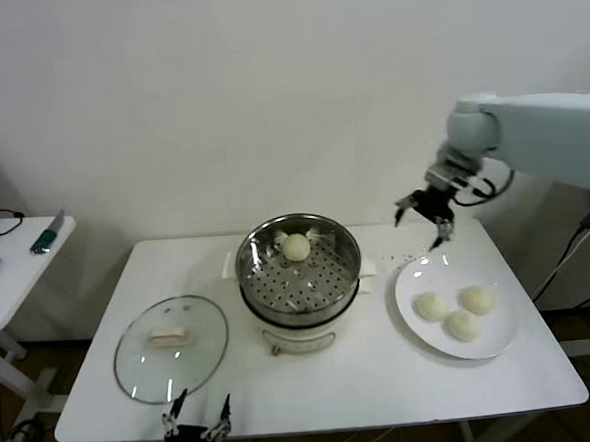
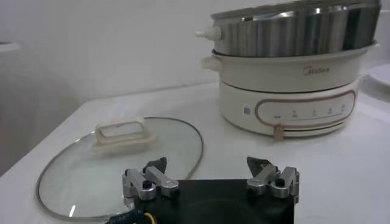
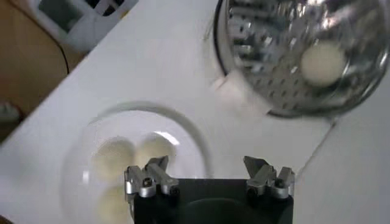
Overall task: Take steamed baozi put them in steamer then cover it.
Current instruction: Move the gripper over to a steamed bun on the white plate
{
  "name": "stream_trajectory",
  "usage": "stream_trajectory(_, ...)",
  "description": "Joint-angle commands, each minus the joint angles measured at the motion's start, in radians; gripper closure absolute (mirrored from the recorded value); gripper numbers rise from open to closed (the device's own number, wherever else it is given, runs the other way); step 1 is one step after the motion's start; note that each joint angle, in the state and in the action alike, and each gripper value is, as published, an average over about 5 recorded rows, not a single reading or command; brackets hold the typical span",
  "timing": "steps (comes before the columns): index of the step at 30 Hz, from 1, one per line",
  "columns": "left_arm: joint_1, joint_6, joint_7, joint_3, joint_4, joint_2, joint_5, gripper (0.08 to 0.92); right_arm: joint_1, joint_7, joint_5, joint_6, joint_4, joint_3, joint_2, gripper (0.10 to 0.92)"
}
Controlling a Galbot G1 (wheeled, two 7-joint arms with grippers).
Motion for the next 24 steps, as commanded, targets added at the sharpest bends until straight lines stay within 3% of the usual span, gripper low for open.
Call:
stream_trajectory(1,-0.002,0.0,0.0,0.001,0.003,-0.002,0.002,0.177,0.01,0.064,0.064,-0.376,0.188,-0.109,-0.259,0.203)
stream_trajectory(12,-0.005,0.001,0.001,-0.008,0.007,-0.015,0.008,0.177,-0.377,0.126,-0.096,-0.452,-0.011,0.257,-0.23,0.203)
stream_trajectory(24,0.01,-0.001,0.001,-0.027,-0.007,-0.022,0.0,0.177,-0.604,0.134,-0.12,-0.474,-0.173,0.434,-0.086,0.203)
